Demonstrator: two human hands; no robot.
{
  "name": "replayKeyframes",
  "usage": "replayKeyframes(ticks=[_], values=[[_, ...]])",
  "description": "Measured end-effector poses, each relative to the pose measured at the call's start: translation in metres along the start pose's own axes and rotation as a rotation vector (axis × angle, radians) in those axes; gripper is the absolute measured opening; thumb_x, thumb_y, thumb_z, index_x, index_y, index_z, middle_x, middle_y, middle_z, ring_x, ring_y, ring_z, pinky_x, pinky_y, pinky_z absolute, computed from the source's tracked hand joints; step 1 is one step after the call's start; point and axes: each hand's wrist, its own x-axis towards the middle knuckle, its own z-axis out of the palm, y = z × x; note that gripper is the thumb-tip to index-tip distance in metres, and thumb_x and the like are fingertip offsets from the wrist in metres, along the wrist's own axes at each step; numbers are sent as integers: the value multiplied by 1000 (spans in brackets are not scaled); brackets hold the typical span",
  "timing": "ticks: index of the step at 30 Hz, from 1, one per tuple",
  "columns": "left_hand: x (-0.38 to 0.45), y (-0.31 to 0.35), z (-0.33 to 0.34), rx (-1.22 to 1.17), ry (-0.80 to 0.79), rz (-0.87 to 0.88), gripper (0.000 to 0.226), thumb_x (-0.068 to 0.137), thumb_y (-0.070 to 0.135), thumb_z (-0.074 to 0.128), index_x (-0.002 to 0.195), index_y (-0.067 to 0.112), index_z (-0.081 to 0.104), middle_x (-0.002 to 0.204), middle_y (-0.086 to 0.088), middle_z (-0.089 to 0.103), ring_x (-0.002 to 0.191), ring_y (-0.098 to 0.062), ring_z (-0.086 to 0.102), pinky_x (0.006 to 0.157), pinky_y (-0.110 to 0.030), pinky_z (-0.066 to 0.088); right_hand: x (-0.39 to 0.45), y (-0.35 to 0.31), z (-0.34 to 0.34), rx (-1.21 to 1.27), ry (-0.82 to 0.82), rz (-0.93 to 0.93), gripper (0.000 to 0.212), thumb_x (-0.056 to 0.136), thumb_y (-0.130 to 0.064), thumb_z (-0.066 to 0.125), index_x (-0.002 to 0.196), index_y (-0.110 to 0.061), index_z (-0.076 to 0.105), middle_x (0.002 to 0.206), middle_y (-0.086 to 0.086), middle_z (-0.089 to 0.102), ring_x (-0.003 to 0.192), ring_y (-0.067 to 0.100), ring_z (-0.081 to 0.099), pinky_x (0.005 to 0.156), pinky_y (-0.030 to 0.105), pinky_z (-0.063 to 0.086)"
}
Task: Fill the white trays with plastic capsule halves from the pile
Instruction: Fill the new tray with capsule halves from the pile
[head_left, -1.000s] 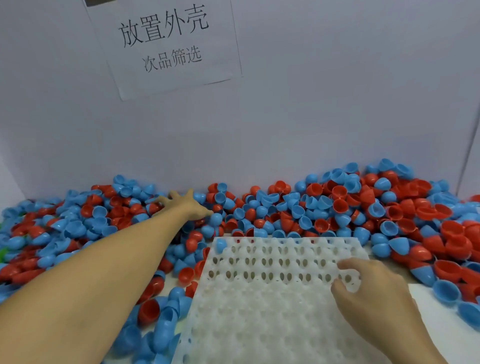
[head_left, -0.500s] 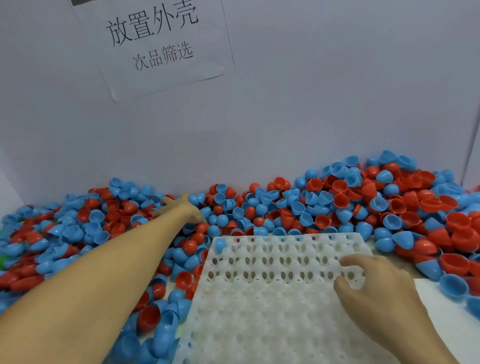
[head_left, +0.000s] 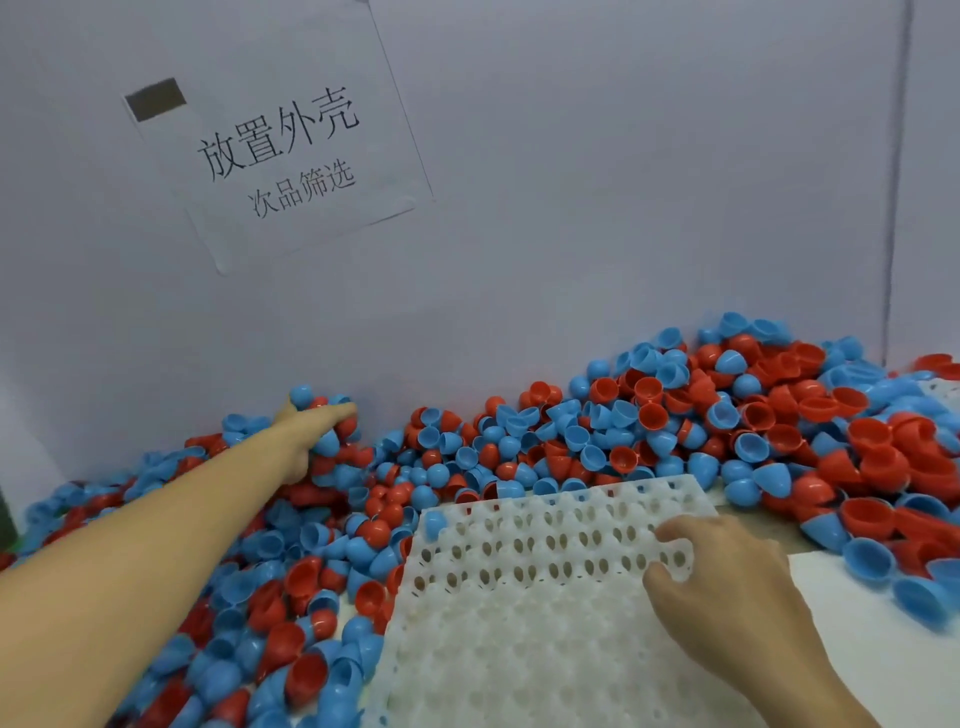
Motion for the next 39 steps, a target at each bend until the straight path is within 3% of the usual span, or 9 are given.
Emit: replayKeyframes(ticks=[4, 6, 12, 16, 20, 24, 31, 34, 39], values=[[-37, 21, -15, -363, -52, -141, 17, 87, 33, 72, 83, 19, 63, 77, -5, 64, 49, -19, 57, 45, -28, 49, -2, -1, -3, -5, -3, 13, 37, 92, -42, 54, 128, -40, 52, 141, -10, 45, 130, 22, 36, 102, 42, 41], [-62, 23, -13, -542, -82, -165, 29, 88, 30, 68, 64, 19, 56, 58, -3, 59, 31, -15, 46, 39, -21, 43, -3, -3, -4, -4, -8, 22, 36, 92, -42, 53, 128, -40, 51, 141, -10, 45, 130, 21, 36, 103, 42, 41], [-142, 0, 4, -984, -231, -128, 47, 87, 21, 62, 42, 20, 50, 50, 4, 48, 34, -11, 45, 38, -19, 41, -3, -8, -6, 1, -28, 37, 39, 91, -43, 54, 129, -41, 50, 143, -9, 41, 133, 22, 35, 107, 45, 40], [-165, -48, 13, -1089, -242, -157, 30, 94, 15, 65, 65, 19, 61, 63, -13, 59, 46, -24, 58, 44, -35, 55, -1, -8, -4, -25, -33, 42, 36, 90, -45, 55, 126, -44, 50, 144, -10, 41, 135, 22, 33, 109, 45, 39], [-183, -65, 22, -1128, -237, -142, 47, 90, 29, 59, 45, 18, 64, 49, -2, 53, 35, -14, 50, 37, -27, 44, 4, -5, -1, -54, -25, 40, 33, 88, -44, 58, 121, -45, 53, 142, -9, 45, 133, 22, 37, 109, 44, 40], [-177, -67, 22, -1148, -269, -209, 43, 92, 28, 60, 50, 23, 54, 53, 4, 41, 34, -8, 35, 42, -20, 31, 6, -5, 2, -119, -22, 33, 33, 84, -43, 63, 117, -46, 56, 140, -7, 50, 130, 24, 44, 107, 45, 41], [-177, -71, 41, -1259, -449, -201, 27, 88, 23, 66, 62, 16, 67, 54, -2, 58, 39, -12, 56, 35, -21, 43, -3, -14, 7, -225, 233, -133, 36, 74, -20, 80, 108, -26, 72, 110, 5, 66, 105, 33, 57, 93, 55, 45], [-182, -70, 47, -1240, -469, -145, 26, 72, 27, 74, 90, 11, 63, 61, -5, 64, 44, -15, 62, 37, -23, 45, -14, -48, 3, -55, 315, -447, 28, 79, -5, 76, 98, -25, 68, 74, -7, 61, 71, 12, 58, 64, 20, 46], [-184, -72, 56, -1141, -390, -101, 63, 48, 41, 81, 106, 19, 69, 80, -8, 71, 61, -19, 70, 49, -32, 53, -10, -110, 8, 406, 215, -645, 12, 91, -19, 59, 91, -31, 55, 58, -3, 57, 47, 7, 50, 45, 15, 41]])
